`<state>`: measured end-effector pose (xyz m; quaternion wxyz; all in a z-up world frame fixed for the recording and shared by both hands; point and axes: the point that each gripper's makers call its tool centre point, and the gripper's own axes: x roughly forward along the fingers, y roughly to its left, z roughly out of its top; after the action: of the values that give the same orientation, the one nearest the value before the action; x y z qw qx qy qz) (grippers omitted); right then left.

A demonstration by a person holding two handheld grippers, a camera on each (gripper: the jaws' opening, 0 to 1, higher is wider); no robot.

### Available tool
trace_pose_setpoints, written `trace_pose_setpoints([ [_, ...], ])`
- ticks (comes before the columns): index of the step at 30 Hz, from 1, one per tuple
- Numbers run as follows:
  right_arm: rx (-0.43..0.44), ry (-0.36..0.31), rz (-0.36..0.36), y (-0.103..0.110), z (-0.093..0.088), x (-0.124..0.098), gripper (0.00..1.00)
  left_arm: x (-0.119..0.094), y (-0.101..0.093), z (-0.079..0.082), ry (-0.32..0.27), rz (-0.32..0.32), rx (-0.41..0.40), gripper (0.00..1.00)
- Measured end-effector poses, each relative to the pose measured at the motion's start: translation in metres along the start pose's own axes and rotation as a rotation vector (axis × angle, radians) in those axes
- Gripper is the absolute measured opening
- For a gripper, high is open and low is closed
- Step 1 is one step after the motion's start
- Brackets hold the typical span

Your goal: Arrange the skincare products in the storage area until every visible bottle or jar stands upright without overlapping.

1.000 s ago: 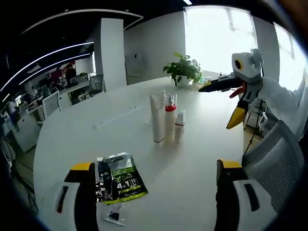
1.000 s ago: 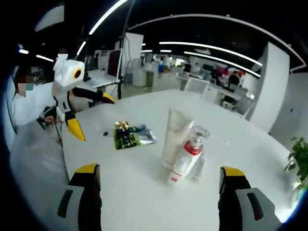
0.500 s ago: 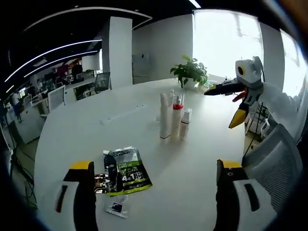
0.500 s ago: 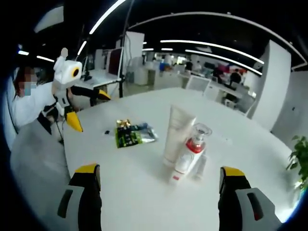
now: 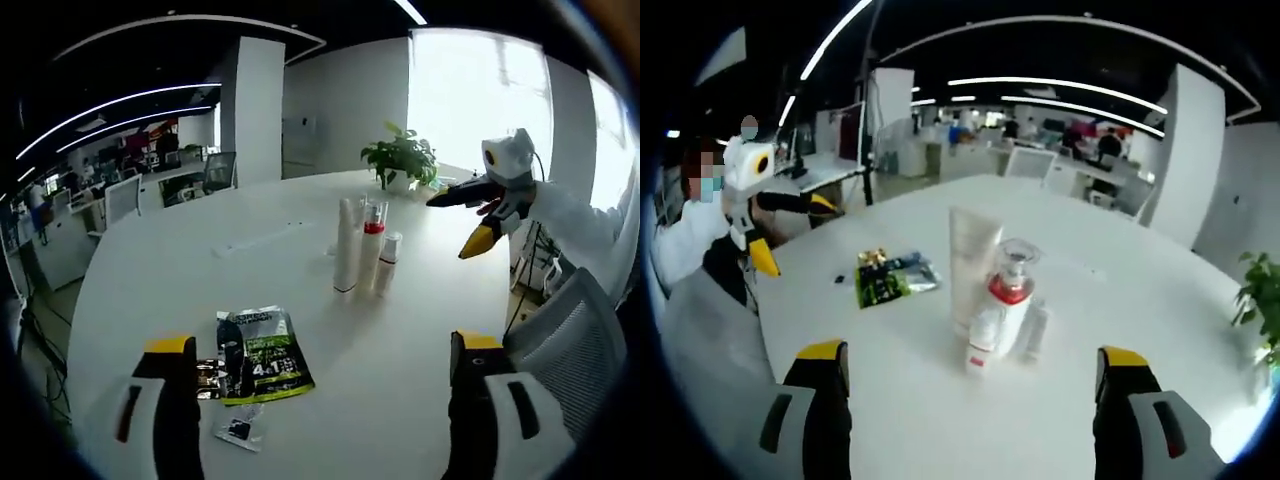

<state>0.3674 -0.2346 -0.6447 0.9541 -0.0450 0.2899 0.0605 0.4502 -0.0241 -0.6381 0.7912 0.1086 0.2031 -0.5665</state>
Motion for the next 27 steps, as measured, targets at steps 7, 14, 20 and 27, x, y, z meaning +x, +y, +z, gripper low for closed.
trace_pose_setpoints([
  [7, 0.015, 0.059, -0.03, -0.027, -0.014, 0.008, 0.92, -0.001, 0.01, -0.001, -0.006, 0.01, -0.007, 0.99],
  [14, -0.004, 0.102, -0.065, -0.054, -0.024, 0.019, 0.81, -0.003, 0.017, -0.002, -0.01, 0.02, -0.024, 0.99],
  [20, -0.032, 0.139, -0.091, -0.073, -0.029, 0.035, 0.7, -0.002, 0.021, -0.005, -0.005, 0.029, -0.029, 0.99],
  [27, -0.026, 0.158, -0.12, -0.091, -0.033, 0.052, 0.68, -0.001, 0.025, -0.009, 0.001, 0.04, -0.046, 0.99],
])
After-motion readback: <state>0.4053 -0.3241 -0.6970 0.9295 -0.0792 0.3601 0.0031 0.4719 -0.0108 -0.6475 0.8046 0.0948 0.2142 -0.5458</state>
